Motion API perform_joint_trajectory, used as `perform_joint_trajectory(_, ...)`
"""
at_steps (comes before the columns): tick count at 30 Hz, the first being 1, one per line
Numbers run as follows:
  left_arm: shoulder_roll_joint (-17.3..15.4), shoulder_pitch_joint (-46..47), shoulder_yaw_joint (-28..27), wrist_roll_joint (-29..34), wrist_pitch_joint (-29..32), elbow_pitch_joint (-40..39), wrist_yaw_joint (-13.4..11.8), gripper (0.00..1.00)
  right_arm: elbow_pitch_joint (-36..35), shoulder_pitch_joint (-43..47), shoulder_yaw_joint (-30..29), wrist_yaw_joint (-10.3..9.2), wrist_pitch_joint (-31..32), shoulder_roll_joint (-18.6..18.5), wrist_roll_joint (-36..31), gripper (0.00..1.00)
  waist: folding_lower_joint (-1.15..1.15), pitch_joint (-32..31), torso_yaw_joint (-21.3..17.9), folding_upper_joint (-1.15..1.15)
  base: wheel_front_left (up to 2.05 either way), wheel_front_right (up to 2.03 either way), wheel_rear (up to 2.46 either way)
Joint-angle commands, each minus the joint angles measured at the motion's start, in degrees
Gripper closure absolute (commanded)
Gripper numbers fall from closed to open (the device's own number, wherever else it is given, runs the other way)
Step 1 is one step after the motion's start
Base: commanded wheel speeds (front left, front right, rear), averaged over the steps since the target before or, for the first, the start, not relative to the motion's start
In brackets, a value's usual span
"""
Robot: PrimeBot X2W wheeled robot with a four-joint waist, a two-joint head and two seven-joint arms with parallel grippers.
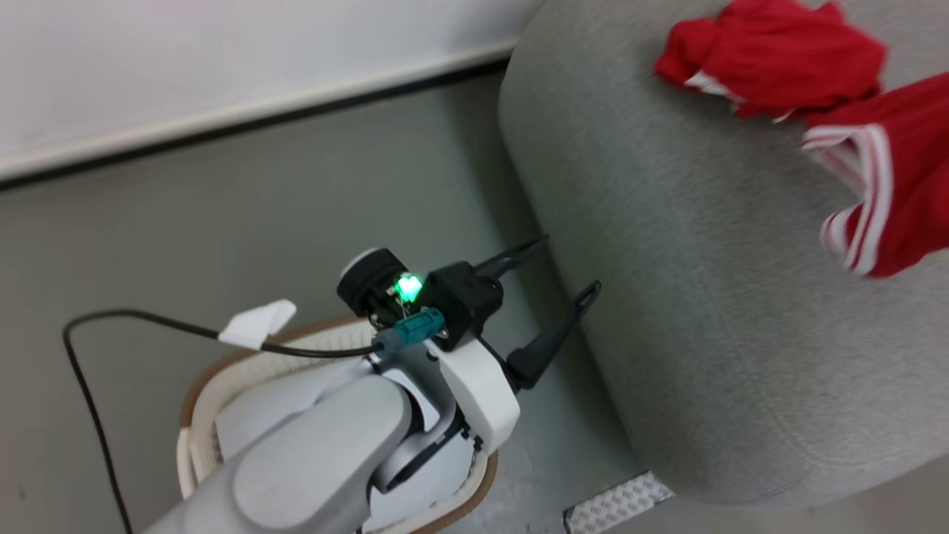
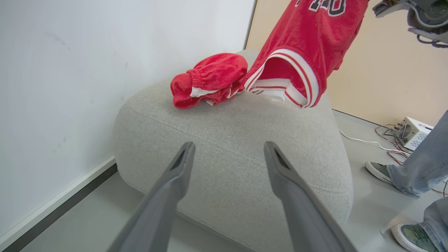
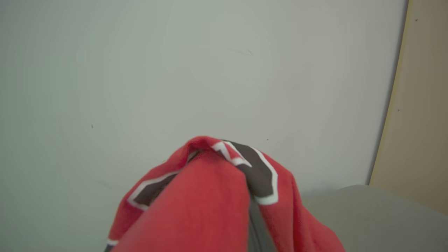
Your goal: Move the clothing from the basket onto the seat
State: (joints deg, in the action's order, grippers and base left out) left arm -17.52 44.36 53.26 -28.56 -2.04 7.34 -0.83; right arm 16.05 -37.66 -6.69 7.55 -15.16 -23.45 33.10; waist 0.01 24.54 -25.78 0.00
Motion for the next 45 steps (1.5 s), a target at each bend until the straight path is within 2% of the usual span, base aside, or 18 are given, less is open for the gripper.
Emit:
perform_joint_trajectory(1, -1.1, 1.4, -0.4, 0.9, 0.5, -0.7, -0.3, 0.00, 1.8, -3.0, -1.4, -0.13, 0.0, -0.8, 0.6, 1.00, -0.01, 6.5, 3.9, 0.00, 0.00, 0.00, 0.00)
perform_joint_trajectory(5, -2.1, 3.0, -1.0, 1.6, 1.5, -2.0, -0.8, 0.00, 8.8, -8.0, -1.8, -0.13, 0.0, -3.2, 0.4, 1.00, -0.01, 10.9, 5.8, 0.00, 0.00, 0.00, 0.00)
perform_joint_trajectory(10, -2.2, 4.2, -1.4, 2.0, 1.4, -2.8, -1.1, 0.00, 19.1, -12.8, 1.9, -0.13, 1.5, -7.5, -0.4, 1.00, -0.01, 14.6, 8.2, 0.00, 0.00, 0.00, 0.00)
perform_joint_trajectory(17, -1.2, 4.3, -1.4, 1.4, -0.9, -1.4, -1.1, 0.00, 31.5, -15.4, 10.6, -0.13, 10.6, -13.9, 0.2, 1.00, -0.01, 15.4, 11.3, 0.00, 0.00, 0.00, 0.00)
perform_joint_trajectory(21, -0.7, 3.8, -1.4, 0.7, -1.7, -0.1, -1.0, 0.00, 36.8, -15.7, 13.4, -0.13, 16.0, -15.4, 2.5, 0.98, -0.01, 14.6, 12.0, 0.00, 0.00, 0.00, 0.00)
perform_joint_trajectory(24, -0.5, 3.8, -1.5, 0.4, -2.3, 0.8, -1.0, 0.00, 38.4, -16.4, 15.4, -0.13, 18.4, -15.5, 4.3, 0.70, -0.01, 13.9, 12.1, 0.00, 0.00, 0.00, 0.00)
perform_joint_trajectory(26, -0.5, 3.7, -1.5, 0.4, -2.5, 1.1, -1.0, 0.00, 38.8, -16.4, 16.1, -0.13, 18.6, -15.6, 4.5, 0.67, -0.01, 13.4, 12.1, 0.00, 0.00, 0.00, 0.00)
perform_joint_trajectory(27, -0.3, 3.6, -1.5, 0.3, -2.7, 1.3, -1.0, 0.00, 39.0, -16.4, 16.9, -0.13, 19.2, -15.6, 4.9, 0.55, -0.01, 13.1, 12.0, 0.00, 0.00, 0.00, 0.00)
perform_joint_trajectory(28, -0.3, 3.3, -1.5, 0.2, -3.0, 1.7, -1.0, 0.00, 39.2, -16.3, 17.6, -0.13, 19.8, -15.4, 5.3, 0.31, -0.01, 12.5, 12.0, 0.00, 0.00, 0.00, 0.00)
perform_joint_trajectory(29, -0.2, 3.1, -1.5, 0.1, -3.2, 2.0, -1.0, 0.00, 39.2, -16.4, 18.4, -0.13, 20.2, -15.4, 5.6, 0.00, -0.01, 11.9, 11.9, 0.00, 0.00, 0.00, 0.00)
perform_joint_trajectory(36, 0.5, -0.2, -1.4, -2.2, -5.6, 5.5, -0.8, 0.00, 38.1, -14.5, 25.6, -0.13, 23.9, -16.7, 6.7, 0.00, -0.01, 3.9, 10.8, 0.00, 0.00, 0.00, 0.00)
perform_joint_trajectory(42, 1.0, -4.5, -2.3, -4.8, -8.6, 8.5, -1.3, 0.00, 33.3, -11.7, 31.7, -0.13, 30.3, -19.2, 10.0, 0.00, -0.01, -5.6, 10.2, 0.00, 0.00, 0.00, 0.00)
perform_joint_trajectory(45, 0.8, -7.0, -3.3, -6.4, -10.0, 9.5, -1.8, 0.00, 29.6, -10.6, 33.8, -0.13, 31.3, -21.0, 11.2, 0.00, -0.01, -10.3, 10.3, 0.00, 0.00, 0.00, 0.00)
